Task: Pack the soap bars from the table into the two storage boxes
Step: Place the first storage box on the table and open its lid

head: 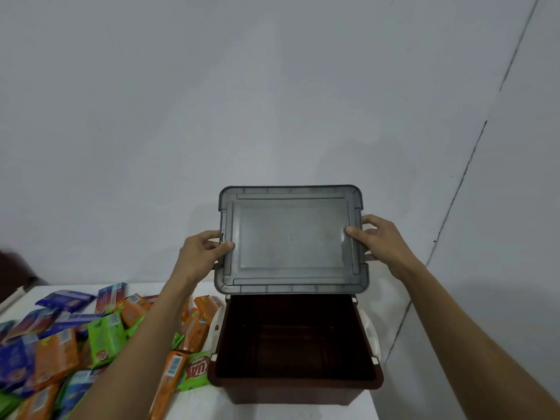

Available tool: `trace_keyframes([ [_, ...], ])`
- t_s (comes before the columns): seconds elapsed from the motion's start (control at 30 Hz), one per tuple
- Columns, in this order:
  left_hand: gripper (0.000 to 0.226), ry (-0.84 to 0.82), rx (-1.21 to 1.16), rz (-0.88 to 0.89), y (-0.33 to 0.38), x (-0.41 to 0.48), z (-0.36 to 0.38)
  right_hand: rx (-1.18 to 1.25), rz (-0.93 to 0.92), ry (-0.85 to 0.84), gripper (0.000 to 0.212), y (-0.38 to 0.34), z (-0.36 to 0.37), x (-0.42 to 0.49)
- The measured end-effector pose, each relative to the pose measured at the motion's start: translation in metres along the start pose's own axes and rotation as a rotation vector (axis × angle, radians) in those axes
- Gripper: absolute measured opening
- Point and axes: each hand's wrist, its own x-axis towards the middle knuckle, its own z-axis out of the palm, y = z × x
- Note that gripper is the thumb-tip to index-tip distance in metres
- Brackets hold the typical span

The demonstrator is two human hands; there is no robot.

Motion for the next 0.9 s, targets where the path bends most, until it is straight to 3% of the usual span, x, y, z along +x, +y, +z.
trace_keyframes([
  [0.33,0.035,0.072,0.468,0.012,-0.03,0.07,0.03,-0.316,-0.003,0.124,0.03,0.058,0.027,0.078],
  [0.57,0.036,0.007,0.712,-0.113,-0.079,0.092,0.052,-0.526,0.049,0.073,0.032,0.115,0.05,0.107],
  [0.9,0.039,0.023,0.708,-0.175,-0.109,0.113,0.07,-0.53,0.123,0.045,0.036,0.146,0.061,0.125],
])
